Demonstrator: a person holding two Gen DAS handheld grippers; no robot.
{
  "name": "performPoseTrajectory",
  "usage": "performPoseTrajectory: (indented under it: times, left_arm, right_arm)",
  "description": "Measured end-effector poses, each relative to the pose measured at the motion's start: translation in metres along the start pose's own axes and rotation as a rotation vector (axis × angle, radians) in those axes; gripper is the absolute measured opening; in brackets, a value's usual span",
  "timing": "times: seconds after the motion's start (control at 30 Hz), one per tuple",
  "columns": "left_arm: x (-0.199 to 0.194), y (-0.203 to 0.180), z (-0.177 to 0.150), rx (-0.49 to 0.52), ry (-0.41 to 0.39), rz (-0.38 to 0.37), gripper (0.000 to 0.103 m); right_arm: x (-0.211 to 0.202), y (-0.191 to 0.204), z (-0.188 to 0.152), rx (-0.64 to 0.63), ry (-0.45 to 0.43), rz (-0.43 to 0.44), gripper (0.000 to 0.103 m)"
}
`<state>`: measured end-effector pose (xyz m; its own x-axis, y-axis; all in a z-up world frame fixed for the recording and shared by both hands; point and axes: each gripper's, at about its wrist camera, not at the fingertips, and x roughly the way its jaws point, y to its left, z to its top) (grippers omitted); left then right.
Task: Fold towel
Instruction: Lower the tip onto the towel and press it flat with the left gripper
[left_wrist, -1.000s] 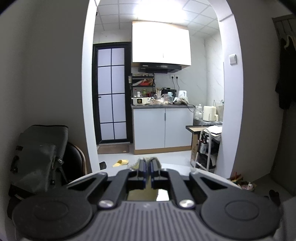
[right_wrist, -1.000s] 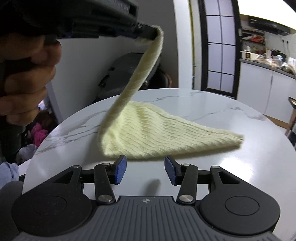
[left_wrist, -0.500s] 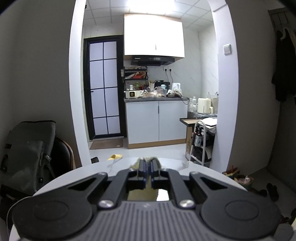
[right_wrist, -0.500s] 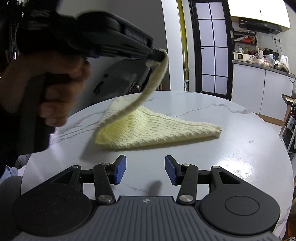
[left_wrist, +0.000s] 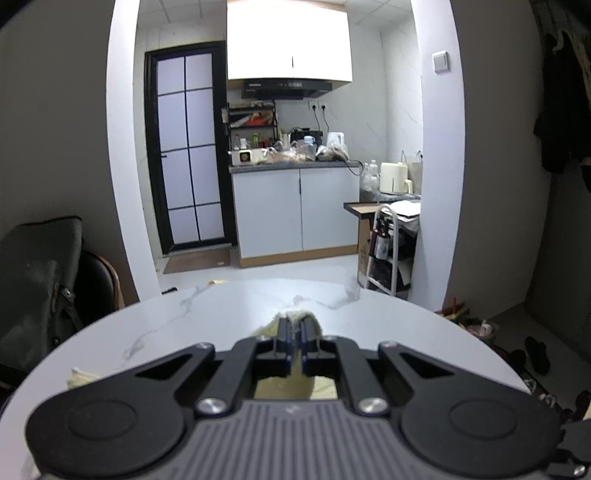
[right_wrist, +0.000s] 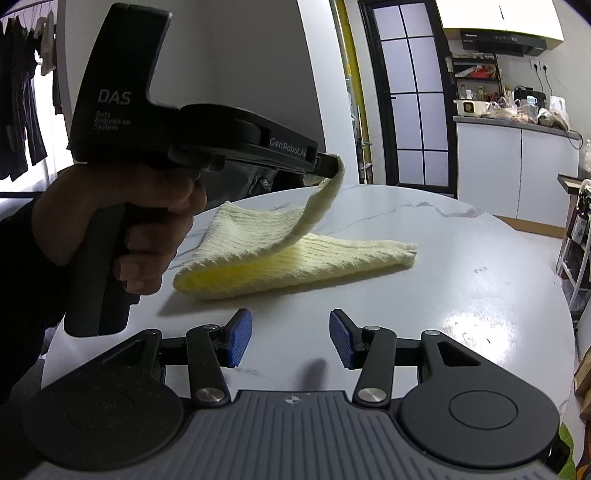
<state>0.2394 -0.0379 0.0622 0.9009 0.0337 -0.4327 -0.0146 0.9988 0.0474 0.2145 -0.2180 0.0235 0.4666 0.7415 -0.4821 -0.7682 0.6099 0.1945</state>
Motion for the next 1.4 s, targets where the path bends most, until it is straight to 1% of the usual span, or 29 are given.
performPoseTrajectory:
  times: [0.1,0.33,0.43,0.53,0.63,0.7,0.73,0.77,0.8,0.83,0.87,0.9,1.03,1.13,1.2,1.27,1.33,1.4]
  left_arm:
    - [0.004,-0.004,-0.003,0.016,0.026,-0.022,0.005]
    - [0.011,-0.011,-0.008,0.041,0.053,-0.024,0.005]
    - [0.011,-0.013,-0.008,0.048,0.059,-0.033,0.005]
    - [0.015,-0.019,-0.012,0.075,0.084,-0.05,0.007]
    - [0.019,-0.024,-0.015,0.097,0.106,-0.053,0.013]
    - [0.018,-0.025,-0.017,0.106,0.115,-0.055,0.019]
    - [0.017,-0.025,-0.018,0.108,0.12,-0.058,0.024]
    - [0.017,-0.024,-0.019,0.11,0.125,-0.06,0.032]
    - [0.015,-0.024,-0.02,0.115,0.127,-0.063,0.038]
    - [0.014,-0.024,-0.021,0.118,0.126,-0.063,0.048]
    - [0.012,-0.023,-0.023,0.12,0.122,-0.06,0.053]
    - [0.009,-0.022,-0.025,0.122,0.119,-0.056,0.054]
    - [-0.001,-0.014,-0.032,0.104,0.122,-0.039,0.054]
    - [-0.008,0.001,-0.043,0.048,0.138,-0.019,0.053]
    - [-0.011,0.009,-0.046,0.02,0.146,-0.013,0.045]
    - [-0.015,0.017,-0.049,-0.007,0.151,-0.008,0.031]
    - [-0.02,0.024,-0.052,-0.031,0.153,-0.004,0.024]
    - [-0.028,0.031,-0.055,-0.044,0.146,0.004,0.021]
  right_arm:
    - [-0.001,0.0,-0.001,0.004,-0.003,0.004,0.052]
    - [-0.001,0.001,-0.001,0.007,-0.002,0.005,0.052]
    - [0.0,0.001,0.0,0.008,0.0,0.004,0.052]
    - [0.001,0.001,0.001,0.008,0.002,0.003,0.052]
    - [0.002,0.001,0.002,0.009,0.005,0.002,0.052]
    - [0.003,0.001,0.003,0.009,0.006,0.001,0.052]
    - [0.003,0.001,0.003,0.009,0.007,0.001,0.052]
    - [0.003,0.0,0.003,0.009,0.008,0.0,0.052]
    - [0.004,0.0,0.004,0.009,0.008,0.0,0.052]
    - [0.004,0.0,0.004,0.009,0.009,0.0,0.052]
    - [0.005,0.0,0.004,0.01,0.01,-0.001,0.052]
    - [0.005,0.0,0.005,0.01,0.011,-0.001,0.052]
    - [0.006,0.0,0.006,0.01,0.013,-0.002,0.052]
    - [0.006,0.003,0.008,0.002,0.016,-0.007,0.052]
    - [0.005,0.005,0.009,-0.006,0.016,-0.012,0.052]
    - [0.003,0.008,0.009,-0.013,0.017,-0.018,0.052]
    - [0.003,0.011,0.01,-0.019,0.019,-0.024,0.052]
    - [0.003,0.014,0.011,-0.026,0.024,-0.03,0.052]
